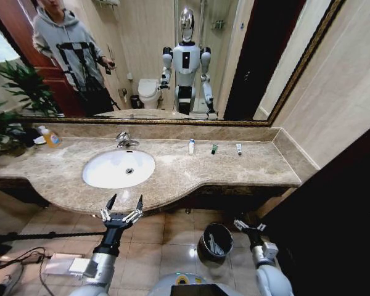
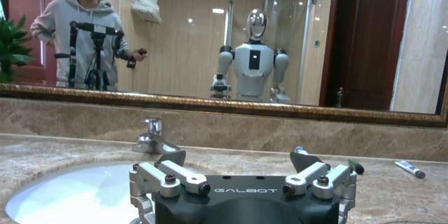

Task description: Pick up the trash from the sink and place it in the trash bin.

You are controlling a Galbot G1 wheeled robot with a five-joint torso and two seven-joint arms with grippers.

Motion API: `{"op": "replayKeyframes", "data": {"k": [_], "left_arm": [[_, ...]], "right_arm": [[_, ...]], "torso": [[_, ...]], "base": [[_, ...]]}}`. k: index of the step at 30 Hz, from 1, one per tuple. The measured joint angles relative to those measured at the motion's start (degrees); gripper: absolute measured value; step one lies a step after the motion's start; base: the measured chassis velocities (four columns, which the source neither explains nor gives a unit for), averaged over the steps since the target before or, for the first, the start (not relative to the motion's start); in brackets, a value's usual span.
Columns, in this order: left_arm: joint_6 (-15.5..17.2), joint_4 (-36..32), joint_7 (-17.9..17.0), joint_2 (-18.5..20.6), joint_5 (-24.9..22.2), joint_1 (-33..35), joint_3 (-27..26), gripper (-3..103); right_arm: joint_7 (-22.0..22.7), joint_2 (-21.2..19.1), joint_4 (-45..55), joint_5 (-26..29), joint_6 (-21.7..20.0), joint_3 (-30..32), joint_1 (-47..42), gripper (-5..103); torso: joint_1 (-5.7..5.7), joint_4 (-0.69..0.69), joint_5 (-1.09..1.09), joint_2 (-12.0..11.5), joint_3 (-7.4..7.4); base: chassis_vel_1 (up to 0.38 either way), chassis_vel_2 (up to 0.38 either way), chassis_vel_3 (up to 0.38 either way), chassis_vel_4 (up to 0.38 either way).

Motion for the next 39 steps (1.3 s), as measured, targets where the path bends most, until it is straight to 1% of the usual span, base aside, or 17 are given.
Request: {"op": "replayKeyframes", "data": {"k": [6,11,13,14,18,19,23,24,28,29,31,32,33,34,36,37,39], "left_arm": [[0.0,0.0,0.0,0.0,0.0,0.0,0.0,100],[0.0,0.0,0.0,0.0,0.0,0.0,0.0,100],[0.0,0.0,0.0,0.0,0.0,0.0,0.0,100],[0.0,0.0,0.0,0.0,0.0,0.0,0.0,100],[0.0,0.0,0.0,0.0,0.0,0.0,0.0,100],[0.0,0.0,0.0,0.0,0.0,0.0,0.0,100],[0.0,0.0,0.0,0.0,0.0,0.0,0.0,100],[0.0,0.0,0.0,0.0,0.0,0.0,0.0,100],[0.0,0.0,0.0,0.0,0.0,0.0,0.0,100],[0.0,0.0,0.0,0.0,0.0,0.0,0.0,100],[0.0,0.0,0.0,0.0,0.0,0.0,0.0,100],[0.0,0.0,0.0,0.0,0.0,0.0,0.0,100],[0.0,0.0,0.0,0.0,0.0,0.0,0.0,100],[0.0,0.0,0.0,0.0,0.0,0.0,0.0,100],[0.0,0.0,0.0,0.0,0.0,0.0,0.0,100],[0.0,0.0,0.0,0.0,0.0,0.0,0.0,100],[0.0,0.0,0.0,0.0,0.0,0.0,0.0,100]], "right_arm": [[0.6,0.6,6.5,0.9,-2.5,-0.8,0.8,100],[0.5,0.3,8.4,1.3,-4.7,-1.6,3.0,100],[0.5,-0.8,8.4,1.5,-6.1,-2.3,5.1,100],[0.5,-0.8,8.4,1.5,-6.1,-2.3,5.1,100],[0.5,-3.5,6.7,1.8,-9.1,-4.2,10.5,100],[0.5,-3.5,6.7,1.8,-9.1,-4.2,10.5,100],[0.9,-6.5,3.4,2.4,-11.4,-6.1,16.4,100],[0.9,-6.5,3.4,2.4,-11.4,-6.1,16.4,100],[1.3,-8.5,-2.4,2.5,-12.4,-8.6,24.9,100],[1.3,-8.5,-2.4,2.5,-12.4,-8.6,24.9,100],[1.4,-9.2,-5.9,2.4,-12.8,-10.1,29.4,100],[1.5,-9.4,-8.8,1.5,-12.7,-11.4,32.5,100],[1.5,-9.4,-8.8,1.5,-12.7,-11.4,32.5,100],[1.6,-9.5,-10.5,0.2,-12.4,-12.0,34.1,100],[1.4,-9.5,-16.0,-5.3,-11.0,-14.7,39.1,100],[1.4,-9.5,-16.0,-5.3,-11.0,-14.7,39.1,100],[1.5,-9.3,-20.4,-6.9,-10.9,-17.8,43.1,100]], "torso": [[0.0,0.0,0.0,0.0,0.0],[0.0,0.0,0.0,0.0,0.01],[0.01,0.0,0.0,0.0,0.01],[0.01,0.0,0.0,0.0,0.01],[0.0,0.0,0.0,0.0,0.01],[0.0,0.0,0.0,0.0,0.01],[0.01,0.0,0.01,0.0,0.01],[0.01,0.0,0.01,0.0,0.01],[0.01,0.0,0.01,0.0,0.01],[0.01,0.0,0.01,0.0,0.01],[0.01,0.0,-0.01,0.0,0.01],[0.01,0.0,0.0,0.0,0.01],[0.01,0.0,0.0,0.0,0.01],[0.01,0.01,0.01,0.0,0.01],[0.01,0.0,-0.01,0.0,0.02],[0.01,0.0,-0.01,0.0,0.02],[0.01,0.0,0.01,0.0,0.01]], "base": [[0.0,0.0,0.0,0.0],[0.0,0.0,0.0,0.0],[0.0,0.0,0.0,0.0],[0.0,0.0,0.0,0.0],[0.0,0.0,0.0,0.0],[0.0,0.0,0.0,0.0],[0.0,0.0,0.0,0.0],[0.0,0.0,0.0,0.0],[0.0,0.0,0.0,0.0],[0.0,0.0,0.0,0.0],[0.0,0.0,0.0,0.0],[0.0,0.0,0.0,0.0],[0.0,0.0,0.0,0.0],[0.0,0.0,0.0,0.0],[0.0,0.0,0.0,0.0],[0.0,0.0,0.0,0.0],[0.0,0.0,0.0,0.0]]}}
